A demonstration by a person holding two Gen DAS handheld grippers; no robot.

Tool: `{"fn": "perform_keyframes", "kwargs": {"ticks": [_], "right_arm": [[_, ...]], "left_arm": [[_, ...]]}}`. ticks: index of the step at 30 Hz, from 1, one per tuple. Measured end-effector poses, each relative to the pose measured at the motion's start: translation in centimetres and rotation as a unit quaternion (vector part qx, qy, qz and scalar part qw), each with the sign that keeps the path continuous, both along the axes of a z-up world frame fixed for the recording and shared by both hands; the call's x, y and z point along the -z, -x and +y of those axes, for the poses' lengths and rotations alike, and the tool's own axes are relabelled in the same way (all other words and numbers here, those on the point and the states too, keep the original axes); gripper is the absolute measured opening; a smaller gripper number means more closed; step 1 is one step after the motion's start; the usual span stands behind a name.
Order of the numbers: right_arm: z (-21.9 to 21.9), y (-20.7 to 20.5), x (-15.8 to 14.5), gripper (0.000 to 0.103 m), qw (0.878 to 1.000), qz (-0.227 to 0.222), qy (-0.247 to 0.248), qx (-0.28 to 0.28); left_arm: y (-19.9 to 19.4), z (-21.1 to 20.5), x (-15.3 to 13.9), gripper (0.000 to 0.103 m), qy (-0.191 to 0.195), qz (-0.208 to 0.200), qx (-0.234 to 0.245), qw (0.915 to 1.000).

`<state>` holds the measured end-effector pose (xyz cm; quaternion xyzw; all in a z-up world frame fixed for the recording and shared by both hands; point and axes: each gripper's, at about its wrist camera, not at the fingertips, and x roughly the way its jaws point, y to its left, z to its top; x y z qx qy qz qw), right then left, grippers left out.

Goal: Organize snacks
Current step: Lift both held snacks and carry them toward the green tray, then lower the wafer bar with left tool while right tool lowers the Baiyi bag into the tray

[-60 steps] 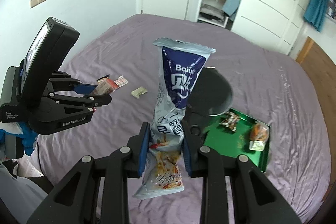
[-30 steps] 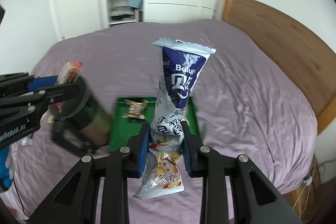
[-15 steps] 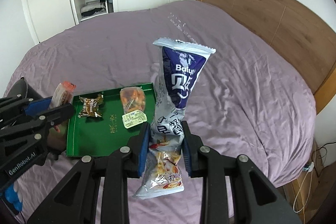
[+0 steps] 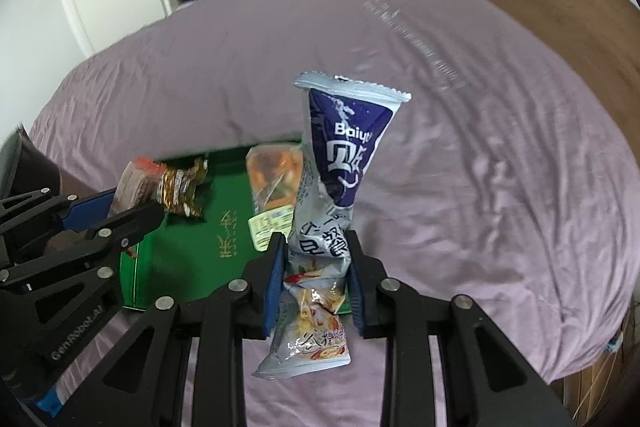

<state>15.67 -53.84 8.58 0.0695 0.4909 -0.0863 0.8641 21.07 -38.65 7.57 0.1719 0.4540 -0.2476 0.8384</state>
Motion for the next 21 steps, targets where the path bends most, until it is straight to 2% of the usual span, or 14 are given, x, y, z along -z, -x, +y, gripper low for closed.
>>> {"fn": "perform_keyframes", "kwargs": {"ticks": [3,8,13,21], "right_arm": [[1.1,-1.4,2.6,0.0,1.0,0.015,0.006,-0.019],[2.1,-2.9,5.2,0.0,0.999,0.025,0.017,-0.039],[2.3,-3.6,6.6,0.0,0.998,0.032,0.024,-0.047],[3.8,-4.4,7.9,0.0,0.996,0.04,0.047,-0.072]], "left_arm": [[-0.6,0.7,2.3,0.019,-0.02,-0.01,-0.023,0.9995],[-1.1,1.4,5.1,0.019,-0.043,-0.015,-0.046,0.9979],[-1.9,1.7,7.0,0.019,-0.047,-0.008,-0.061,0.997],[-2.3,1.6,8.4,0.019,-0.058,-0.014,-0.07,0.9957]]}}
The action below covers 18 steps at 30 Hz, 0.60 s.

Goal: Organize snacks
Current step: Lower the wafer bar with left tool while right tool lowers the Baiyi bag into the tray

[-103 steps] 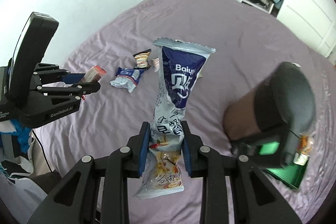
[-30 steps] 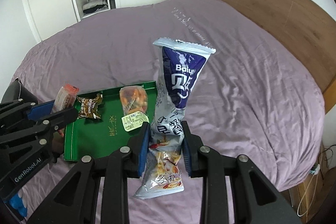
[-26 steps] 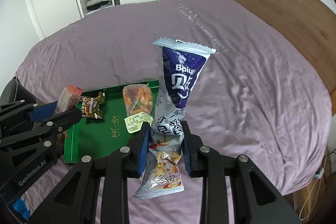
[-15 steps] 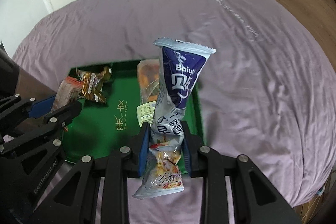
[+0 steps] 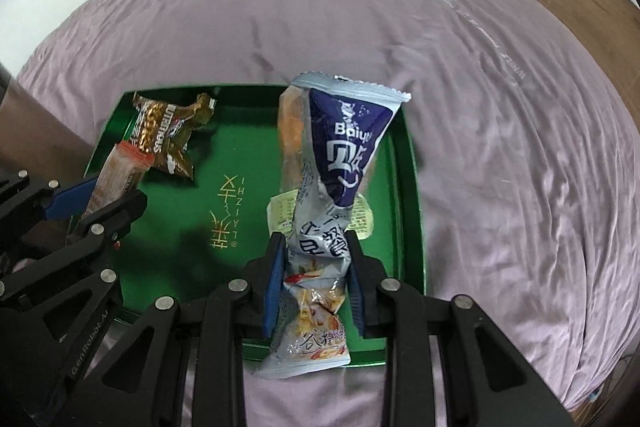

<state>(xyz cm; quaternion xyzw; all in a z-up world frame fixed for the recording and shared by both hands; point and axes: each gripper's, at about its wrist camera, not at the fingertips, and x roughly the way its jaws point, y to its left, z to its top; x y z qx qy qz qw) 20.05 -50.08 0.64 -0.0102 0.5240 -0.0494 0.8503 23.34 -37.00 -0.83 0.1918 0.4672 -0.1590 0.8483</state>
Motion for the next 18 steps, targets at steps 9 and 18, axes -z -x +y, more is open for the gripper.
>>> {"fn": "perform_keyframes", "kwargs": {"ticks": [9,18], "right_arm": [[0.5,-0.6,1.3,0.0,0.999,0.007,0.035,-0.013],[0.7,-0.7,2.7,0.0,0.999,0.016,0.032,-0.012]], "left_arm": [[-0.5,0.5,1.4,0.019,-0.006,-0.002,-0.015,0.9999],[-0.9,0.7,2.6,0.019,-0.013,0.005,-0.021,0.9997]]}}
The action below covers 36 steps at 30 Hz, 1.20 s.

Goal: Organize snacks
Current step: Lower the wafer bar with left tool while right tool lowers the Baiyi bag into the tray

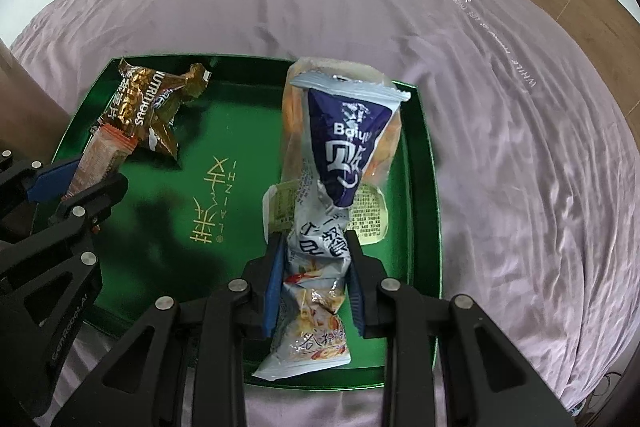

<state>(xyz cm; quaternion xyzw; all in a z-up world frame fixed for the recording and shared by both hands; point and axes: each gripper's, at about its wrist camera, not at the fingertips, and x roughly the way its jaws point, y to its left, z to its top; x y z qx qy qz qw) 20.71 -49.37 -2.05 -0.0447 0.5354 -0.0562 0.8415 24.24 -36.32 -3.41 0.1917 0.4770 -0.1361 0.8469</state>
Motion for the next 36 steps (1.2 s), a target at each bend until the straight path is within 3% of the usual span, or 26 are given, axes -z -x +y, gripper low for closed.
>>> {"fn": "perform_keyframes", "kwargs": {"ticks": [36], "right_arm": [[3.2,-0.1,2.3,0.0,0.994,-0.01,0.105,-0.032]], "left_arm": [[0.0,1.8,2.5,0.019,0.004,0.002,-0.022,0.9997]]}}
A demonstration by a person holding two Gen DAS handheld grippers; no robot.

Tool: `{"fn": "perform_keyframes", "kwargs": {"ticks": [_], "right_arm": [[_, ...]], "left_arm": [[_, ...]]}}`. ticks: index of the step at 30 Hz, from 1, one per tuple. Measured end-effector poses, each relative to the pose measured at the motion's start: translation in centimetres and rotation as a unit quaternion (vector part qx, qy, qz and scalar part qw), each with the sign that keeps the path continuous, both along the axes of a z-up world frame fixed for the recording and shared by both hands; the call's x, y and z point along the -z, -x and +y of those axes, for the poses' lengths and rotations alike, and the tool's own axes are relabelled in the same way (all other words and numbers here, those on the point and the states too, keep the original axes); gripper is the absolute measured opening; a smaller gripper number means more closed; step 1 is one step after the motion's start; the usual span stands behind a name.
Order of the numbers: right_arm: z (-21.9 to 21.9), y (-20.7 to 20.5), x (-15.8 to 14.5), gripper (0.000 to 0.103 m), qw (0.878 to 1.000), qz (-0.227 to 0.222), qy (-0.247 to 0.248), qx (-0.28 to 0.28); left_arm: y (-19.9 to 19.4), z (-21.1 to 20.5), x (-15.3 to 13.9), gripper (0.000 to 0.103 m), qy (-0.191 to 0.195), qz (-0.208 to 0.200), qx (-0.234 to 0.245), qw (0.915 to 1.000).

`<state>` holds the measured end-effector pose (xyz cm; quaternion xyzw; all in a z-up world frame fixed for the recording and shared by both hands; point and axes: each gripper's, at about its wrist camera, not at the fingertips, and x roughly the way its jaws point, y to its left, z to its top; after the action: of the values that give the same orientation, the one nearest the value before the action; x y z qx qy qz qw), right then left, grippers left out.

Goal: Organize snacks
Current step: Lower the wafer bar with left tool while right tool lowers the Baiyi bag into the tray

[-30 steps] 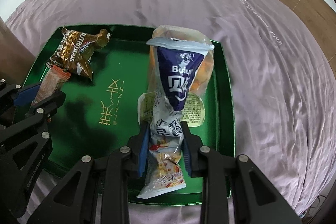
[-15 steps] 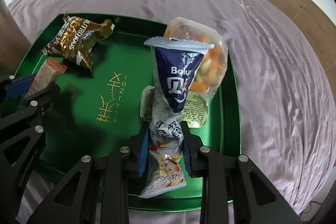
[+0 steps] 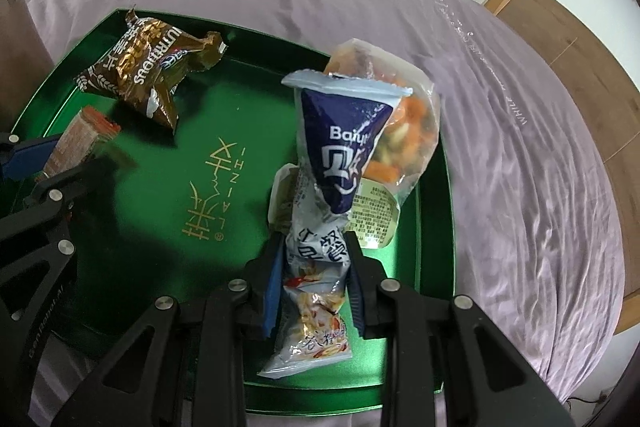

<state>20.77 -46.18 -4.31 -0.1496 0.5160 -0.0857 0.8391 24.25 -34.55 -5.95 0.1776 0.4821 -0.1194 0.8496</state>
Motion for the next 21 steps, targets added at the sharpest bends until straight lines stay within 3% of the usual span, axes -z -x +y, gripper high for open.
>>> {"fn": "perform_keyframes", "kwargs": {"ticks": [21], "right_arm": [[0.14,0.1,-0.13,0.001,1.0,-0.003,0.002,0.003]], "left_arm": [[0.66,0.57,-0.19,0.021,0.007,-0.003,0.005,1.0]]}}
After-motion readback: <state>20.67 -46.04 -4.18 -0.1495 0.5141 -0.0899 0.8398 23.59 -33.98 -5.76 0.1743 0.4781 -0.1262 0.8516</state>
